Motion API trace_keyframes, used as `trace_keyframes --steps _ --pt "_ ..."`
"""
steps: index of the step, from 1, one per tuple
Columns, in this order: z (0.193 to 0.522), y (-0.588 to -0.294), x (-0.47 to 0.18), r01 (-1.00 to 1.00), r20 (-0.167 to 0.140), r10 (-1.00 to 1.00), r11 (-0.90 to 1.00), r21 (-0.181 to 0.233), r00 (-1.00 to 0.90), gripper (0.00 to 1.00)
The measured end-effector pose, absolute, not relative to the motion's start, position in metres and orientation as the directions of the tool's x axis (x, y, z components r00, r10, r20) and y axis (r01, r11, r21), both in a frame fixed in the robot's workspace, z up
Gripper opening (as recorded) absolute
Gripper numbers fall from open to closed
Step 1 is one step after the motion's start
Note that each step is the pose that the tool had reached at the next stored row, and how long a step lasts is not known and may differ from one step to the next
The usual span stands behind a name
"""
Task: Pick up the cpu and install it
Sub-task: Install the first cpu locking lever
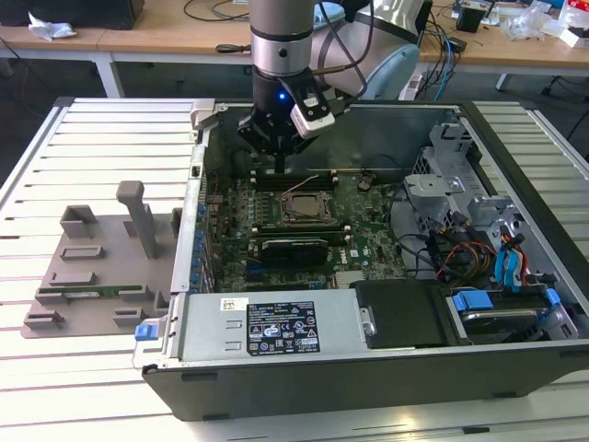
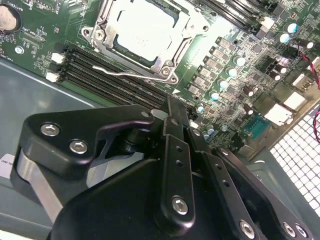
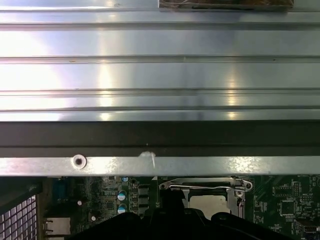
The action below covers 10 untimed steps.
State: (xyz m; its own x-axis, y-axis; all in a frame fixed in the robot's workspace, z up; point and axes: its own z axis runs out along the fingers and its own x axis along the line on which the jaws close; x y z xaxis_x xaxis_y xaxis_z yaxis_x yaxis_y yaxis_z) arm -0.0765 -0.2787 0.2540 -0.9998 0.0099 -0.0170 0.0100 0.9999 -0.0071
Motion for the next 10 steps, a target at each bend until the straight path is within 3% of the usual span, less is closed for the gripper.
trace_keyframes --steps 10 --pt "0.2449 -0.2787 -0.0764 0.010 -0.017 0.010 1.000 -0.007 -1.000 0.11"
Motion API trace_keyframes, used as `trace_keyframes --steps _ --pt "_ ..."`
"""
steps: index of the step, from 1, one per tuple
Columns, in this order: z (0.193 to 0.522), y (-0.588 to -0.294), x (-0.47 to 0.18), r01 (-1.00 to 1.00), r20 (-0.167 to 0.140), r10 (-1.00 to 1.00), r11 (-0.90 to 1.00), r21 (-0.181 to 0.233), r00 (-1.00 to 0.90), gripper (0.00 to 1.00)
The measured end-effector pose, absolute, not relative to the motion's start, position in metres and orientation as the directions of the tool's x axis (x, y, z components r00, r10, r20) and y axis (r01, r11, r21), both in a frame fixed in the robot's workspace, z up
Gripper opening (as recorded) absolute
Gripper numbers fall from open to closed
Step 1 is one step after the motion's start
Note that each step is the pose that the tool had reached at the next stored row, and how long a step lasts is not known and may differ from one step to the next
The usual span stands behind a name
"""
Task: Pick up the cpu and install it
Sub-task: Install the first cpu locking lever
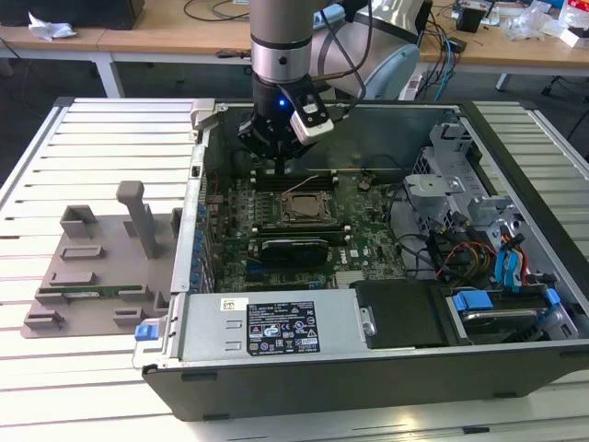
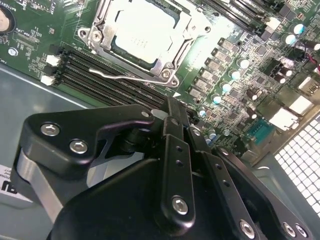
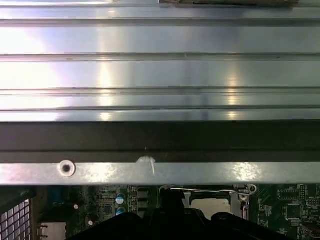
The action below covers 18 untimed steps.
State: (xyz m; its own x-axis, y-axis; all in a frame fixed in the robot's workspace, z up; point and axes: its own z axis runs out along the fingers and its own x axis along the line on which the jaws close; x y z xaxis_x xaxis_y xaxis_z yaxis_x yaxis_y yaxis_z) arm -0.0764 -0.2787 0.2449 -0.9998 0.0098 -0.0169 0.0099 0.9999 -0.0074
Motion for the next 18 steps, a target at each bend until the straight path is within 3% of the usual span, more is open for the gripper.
trace_keyframes --steps 18 --pt "0.221 -0.277 -0.059 0.010 -0.017 0.010 1.000 -0.010 -1.000 0.11"
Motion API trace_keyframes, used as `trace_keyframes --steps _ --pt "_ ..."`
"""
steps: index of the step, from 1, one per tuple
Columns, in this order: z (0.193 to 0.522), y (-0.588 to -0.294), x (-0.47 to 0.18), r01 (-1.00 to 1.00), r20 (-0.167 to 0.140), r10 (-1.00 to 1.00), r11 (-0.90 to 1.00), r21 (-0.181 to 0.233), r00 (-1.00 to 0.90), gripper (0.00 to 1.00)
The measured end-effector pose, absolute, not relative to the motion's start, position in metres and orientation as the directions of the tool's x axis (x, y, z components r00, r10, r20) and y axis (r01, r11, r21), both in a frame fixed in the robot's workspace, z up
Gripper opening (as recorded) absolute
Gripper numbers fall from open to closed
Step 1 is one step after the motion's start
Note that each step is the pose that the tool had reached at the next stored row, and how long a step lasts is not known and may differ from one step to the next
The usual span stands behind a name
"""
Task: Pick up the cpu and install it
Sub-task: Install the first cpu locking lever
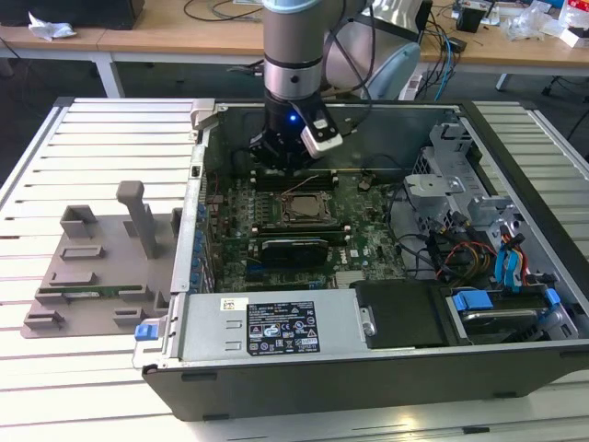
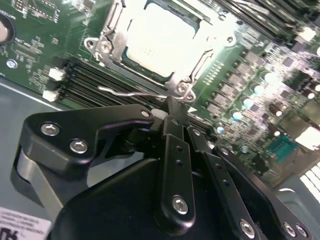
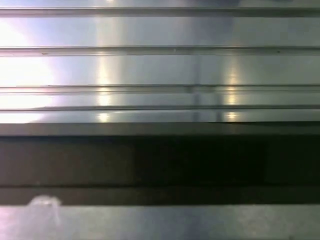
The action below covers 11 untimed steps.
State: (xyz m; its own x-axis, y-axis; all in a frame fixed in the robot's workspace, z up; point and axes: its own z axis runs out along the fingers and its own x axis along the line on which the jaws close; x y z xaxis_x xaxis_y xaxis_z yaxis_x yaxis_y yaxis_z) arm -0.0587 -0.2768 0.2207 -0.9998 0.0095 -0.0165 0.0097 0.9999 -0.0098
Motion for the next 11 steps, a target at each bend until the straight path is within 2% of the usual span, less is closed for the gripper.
trace_keyframes --steps 11 --pt "0.208 -0.276 -0.032 0.010 -0.016 0.009 1.000 -0.020 -1.000 0.11"
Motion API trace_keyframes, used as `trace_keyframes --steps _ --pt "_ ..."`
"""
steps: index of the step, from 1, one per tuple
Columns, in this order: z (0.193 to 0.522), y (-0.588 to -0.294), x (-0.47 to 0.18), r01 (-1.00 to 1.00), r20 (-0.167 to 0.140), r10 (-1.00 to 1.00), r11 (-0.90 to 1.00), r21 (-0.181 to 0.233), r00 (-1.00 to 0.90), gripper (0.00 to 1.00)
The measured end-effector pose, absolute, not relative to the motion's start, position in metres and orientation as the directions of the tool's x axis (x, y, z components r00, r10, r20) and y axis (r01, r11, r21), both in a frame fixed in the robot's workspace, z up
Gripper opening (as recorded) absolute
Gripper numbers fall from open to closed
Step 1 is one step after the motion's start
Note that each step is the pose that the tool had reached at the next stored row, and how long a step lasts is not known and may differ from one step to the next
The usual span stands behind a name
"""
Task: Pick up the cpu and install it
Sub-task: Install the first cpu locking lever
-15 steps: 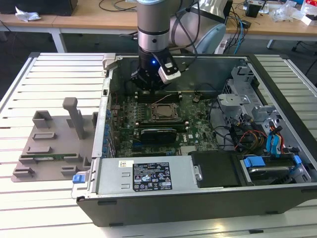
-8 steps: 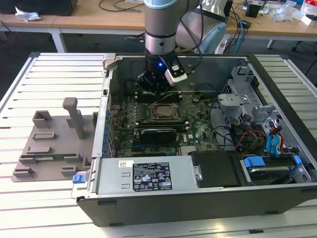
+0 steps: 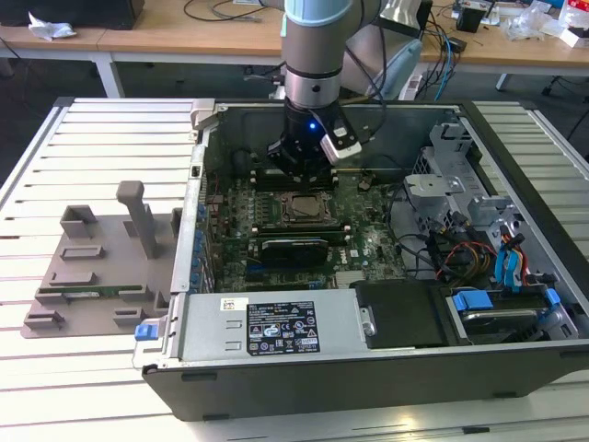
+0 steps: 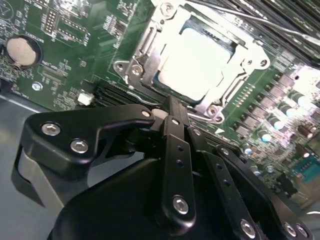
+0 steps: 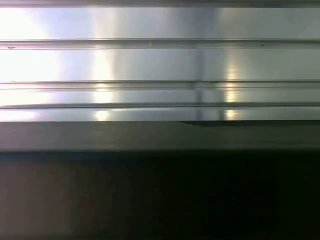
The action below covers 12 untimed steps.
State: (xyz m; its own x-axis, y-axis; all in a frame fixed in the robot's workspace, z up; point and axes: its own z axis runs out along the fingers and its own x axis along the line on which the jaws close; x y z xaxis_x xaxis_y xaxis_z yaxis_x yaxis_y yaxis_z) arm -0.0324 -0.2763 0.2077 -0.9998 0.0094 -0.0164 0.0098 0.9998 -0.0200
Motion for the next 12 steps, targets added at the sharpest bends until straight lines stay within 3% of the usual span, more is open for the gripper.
trace_keyframes --steps 12 --pt "0.2017 -0.2721 -0.0225 0.009 -0.016 0.009 1.000 -0.021 -1.000 0.11"
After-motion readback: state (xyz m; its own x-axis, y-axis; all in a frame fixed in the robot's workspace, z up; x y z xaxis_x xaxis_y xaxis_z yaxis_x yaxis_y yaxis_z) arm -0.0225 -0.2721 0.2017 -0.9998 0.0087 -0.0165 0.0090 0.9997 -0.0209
